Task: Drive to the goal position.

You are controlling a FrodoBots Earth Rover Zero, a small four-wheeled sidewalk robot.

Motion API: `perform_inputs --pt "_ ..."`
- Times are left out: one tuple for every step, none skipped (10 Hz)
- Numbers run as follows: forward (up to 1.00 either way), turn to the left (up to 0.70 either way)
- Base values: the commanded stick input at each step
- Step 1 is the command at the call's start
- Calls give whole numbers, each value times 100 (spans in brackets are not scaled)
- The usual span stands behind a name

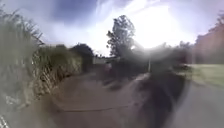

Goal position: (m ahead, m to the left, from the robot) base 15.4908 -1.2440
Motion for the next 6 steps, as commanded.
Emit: perform_inputs --pt "85 0" --pt "85 0" --pt "85 0" --pt "85 0" --pt "85 0" --pt "85 0"
